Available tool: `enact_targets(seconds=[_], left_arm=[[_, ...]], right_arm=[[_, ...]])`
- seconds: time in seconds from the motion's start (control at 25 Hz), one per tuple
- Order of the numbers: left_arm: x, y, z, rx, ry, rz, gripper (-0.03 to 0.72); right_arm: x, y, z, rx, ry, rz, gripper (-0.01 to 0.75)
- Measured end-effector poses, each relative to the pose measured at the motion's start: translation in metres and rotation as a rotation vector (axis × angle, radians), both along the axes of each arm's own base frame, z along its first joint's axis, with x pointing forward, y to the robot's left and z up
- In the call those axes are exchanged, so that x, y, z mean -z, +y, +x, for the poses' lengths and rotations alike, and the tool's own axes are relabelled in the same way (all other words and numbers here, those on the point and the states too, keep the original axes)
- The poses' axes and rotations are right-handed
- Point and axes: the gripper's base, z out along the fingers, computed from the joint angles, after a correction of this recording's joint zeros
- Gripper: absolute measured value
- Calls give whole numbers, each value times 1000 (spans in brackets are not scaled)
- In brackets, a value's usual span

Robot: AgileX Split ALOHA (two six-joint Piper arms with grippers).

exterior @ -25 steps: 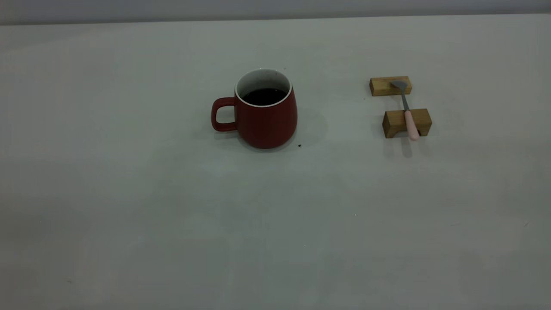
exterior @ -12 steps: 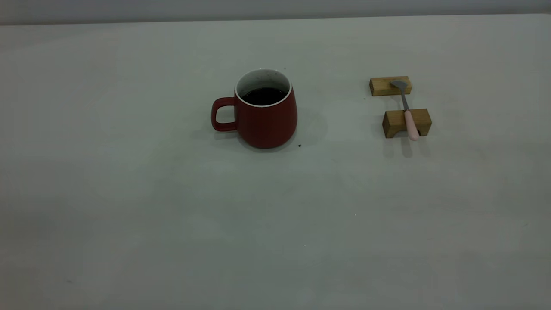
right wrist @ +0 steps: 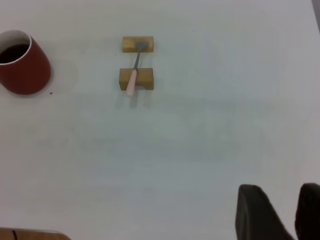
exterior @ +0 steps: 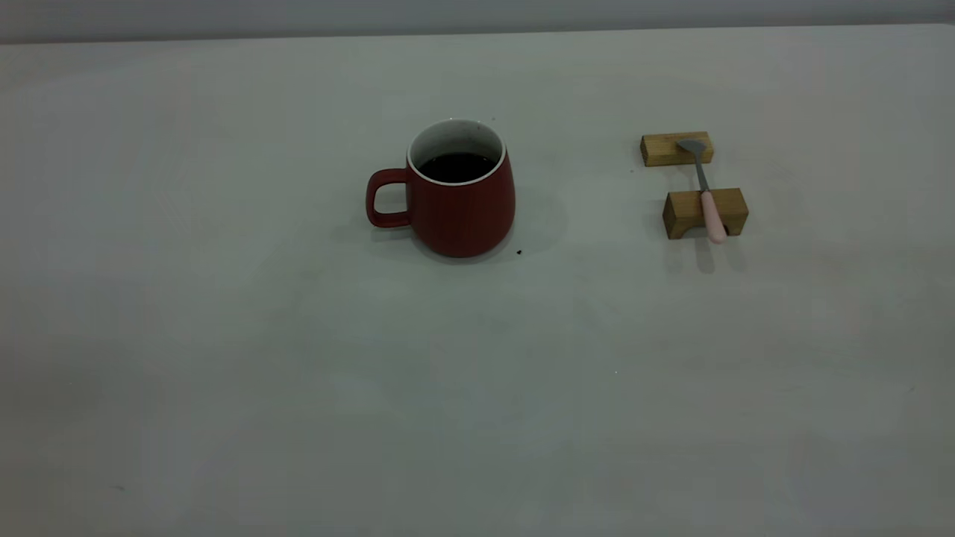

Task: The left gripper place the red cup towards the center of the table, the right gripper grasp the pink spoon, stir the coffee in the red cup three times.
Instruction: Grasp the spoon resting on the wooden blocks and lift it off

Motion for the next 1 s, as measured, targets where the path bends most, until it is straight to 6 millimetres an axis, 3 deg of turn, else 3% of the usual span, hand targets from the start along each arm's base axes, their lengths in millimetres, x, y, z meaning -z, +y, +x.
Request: enact_targets(seconds=[0.2, 0.32, 0.48, 0.6, 0.8, 1.0], left_arm=[[0, 0, 0, 0, 0, 1, 585], [0, 0, 0, 0, 0, 1, 585], [0, 0, 0, 0, 0, 1, 585], [0, 0, 0, 0, 0, 1, 585], [0, 0, 0, 0, 0, 1, 585], [0, 0, 0, 0, 0, 1, 585]], right_arm=[[-3, 0, 1, 26, -4, 43, 237], [-22, 2, 13, 45, 37, 101, 240], [-47, 2, 75, 51, 125, 89, 298], [-46, 3, 131, 34, 193, 53, 413], [-7, 4, 215, 40, 384, 55, 641], [52, 16, 280, -5, 593, 25, 673]])
